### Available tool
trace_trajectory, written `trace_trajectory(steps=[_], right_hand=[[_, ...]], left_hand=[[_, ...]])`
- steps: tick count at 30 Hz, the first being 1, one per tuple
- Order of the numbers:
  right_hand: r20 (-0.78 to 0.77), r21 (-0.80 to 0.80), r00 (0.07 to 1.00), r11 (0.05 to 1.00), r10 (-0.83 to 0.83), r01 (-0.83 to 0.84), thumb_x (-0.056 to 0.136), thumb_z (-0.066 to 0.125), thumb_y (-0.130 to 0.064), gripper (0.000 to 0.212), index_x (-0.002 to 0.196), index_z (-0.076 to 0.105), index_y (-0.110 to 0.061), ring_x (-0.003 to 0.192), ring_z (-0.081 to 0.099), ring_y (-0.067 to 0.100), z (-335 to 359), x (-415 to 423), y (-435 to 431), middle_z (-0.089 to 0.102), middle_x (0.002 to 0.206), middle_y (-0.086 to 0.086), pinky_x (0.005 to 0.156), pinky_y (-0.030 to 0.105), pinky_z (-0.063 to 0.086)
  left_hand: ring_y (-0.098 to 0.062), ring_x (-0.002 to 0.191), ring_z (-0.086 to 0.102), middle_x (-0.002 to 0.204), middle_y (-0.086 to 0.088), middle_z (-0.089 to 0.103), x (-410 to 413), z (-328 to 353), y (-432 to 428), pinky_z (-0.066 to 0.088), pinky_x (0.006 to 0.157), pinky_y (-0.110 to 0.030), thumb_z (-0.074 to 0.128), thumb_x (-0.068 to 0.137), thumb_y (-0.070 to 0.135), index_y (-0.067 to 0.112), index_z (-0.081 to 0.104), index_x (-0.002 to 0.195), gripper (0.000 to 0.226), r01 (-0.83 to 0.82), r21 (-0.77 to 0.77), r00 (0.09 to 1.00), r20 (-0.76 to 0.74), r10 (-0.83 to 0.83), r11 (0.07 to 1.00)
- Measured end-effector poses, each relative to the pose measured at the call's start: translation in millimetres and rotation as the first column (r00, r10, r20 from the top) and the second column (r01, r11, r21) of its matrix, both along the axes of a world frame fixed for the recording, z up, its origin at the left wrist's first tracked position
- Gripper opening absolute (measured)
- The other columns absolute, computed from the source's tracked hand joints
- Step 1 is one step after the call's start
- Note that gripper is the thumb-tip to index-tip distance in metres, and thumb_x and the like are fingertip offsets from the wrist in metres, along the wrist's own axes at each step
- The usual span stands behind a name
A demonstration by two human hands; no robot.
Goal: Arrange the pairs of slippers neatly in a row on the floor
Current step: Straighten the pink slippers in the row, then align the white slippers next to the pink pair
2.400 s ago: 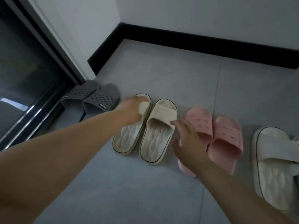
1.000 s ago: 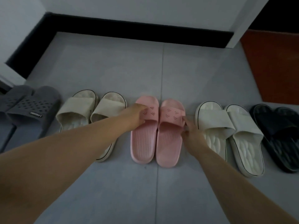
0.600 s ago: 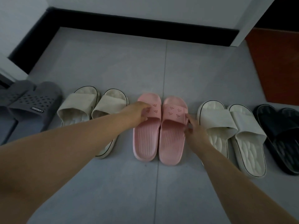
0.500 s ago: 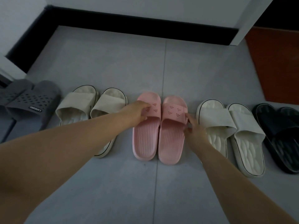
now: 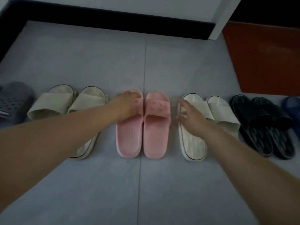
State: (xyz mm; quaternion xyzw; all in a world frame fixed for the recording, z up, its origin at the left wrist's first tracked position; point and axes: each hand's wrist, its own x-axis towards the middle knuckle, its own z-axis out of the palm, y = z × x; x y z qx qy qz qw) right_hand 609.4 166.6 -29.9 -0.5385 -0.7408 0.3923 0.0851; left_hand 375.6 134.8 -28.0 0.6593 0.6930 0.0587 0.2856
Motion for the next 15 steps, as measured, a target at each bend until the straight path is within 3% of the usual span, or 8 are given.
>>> trace_trajectory(steps=[2,5,7,9,12,15], right_hand=[[0.183,0.045,0.981,0.996,0.063,-0.073,0.087,0.053,-0.005,0.052,0.136,0.039,-0.015,0.112,0.053,0.028,27.1,31.5,25.6,0.047,0.134,0.013,0.095,0.029,0.040],[0.466,0.045,0.860,0.965,0.210,-0.260,0.089,0.054,-0.010,0.043,0.130,0.046,-0.018,0.116,0.052,0.024,72.1,100.5,57.9,0.050,0.134,0.008,0.089,0.021,0.038],[0.618,-0.098,0.709,0.928,0.339,-0.359,0.089,0.055,-0.020,0.043,0.129,0.044,-0.031,0.114,0.053,0.015,94.1,153.6,62.5,0.049,0.135,-0.002,0.093,0.027,0.044],[0.632,-0.282,0.646,0.904,0.427,-0.321,0.087,0.057,-0.029,0.047,0.128,0.039,-0.043,0.109,0.051,0.003,104.3,202.5,57.1,0.047,0.134,-0.012,0.090,0.021,0.046],[0.540,-0.376,0.741,0.902,0.400,-0.213,0.084,0.060,-0.038,0.063,0.133,0.024,-0.051,0.109,0.046,0.000,87.3,238.9,52.3,0.041,0.141,-0.012,0.088,0.016,0.041],[0.361,-0.302,0.892,0.939,0.271,-0.162,0.084,0.063,-0.036,0.081,0.142,0.007,-0.045,0.127,0.042,0.013,40.9,234.9,56.0,0.029,0.151,-0.006,0.100,0.025,0.037]], left_hand=[[-0.029,0.125,0.046,0.138,-0.012,0.047,21.5,9.6,12.8,0.033,0.106,-0.031,0.070,0.076,0.026,0.013,0.047,0.130,0.060,0.009,0.049,0.999,0.052,-0.012,0.999],[-0.024,0.130,0.042,0.143,-0.010,0.043,66.1,17.7,29.9,0.027,0.103,-0.021,0.066,0.081,0.020,0.013,0.040,0.136,0.061,0.054,0.089,0.987,0.149,-0.066,0.995],[-0.022,0.130,0.042,0.143,-0.008,0.043,98.0,21.4,36.9,0.028,0.102,-0.021,0.066,0.081,0.022,0.013,0.038,0.137,0.062,0.101,0.093,0.971,0.207,-0.119,0.990],[-0.019,0.129,0.042,0.141,-0.003,0.045,130.0,27.8,44.3,0.030,0.101,-0.022,0.068,0.080,0.025,0.017,0.037,0.137,0.066,0.150,0.091,0.951,0.258,-0.169,0.985],[-0.015,0.127,0.043,0.139,0.003,0.047,165.7,38.0,55.8,0.030,0.098,-0.020,0.069,0.078,0.026,0.021,0.036,0.137,0.068,0.142,0.063,0.939,0.306,-0.154,0.988],[-0.017,0.127,0.043,0.140,0.002,0.045,187.5,30.8,64.8,0.030,0.096,-0.019,0.070,0.077,0.024,0.022,0.035,0.138,0.071,0.075,0.009,0.961,0.267,-0.075,0.997]])
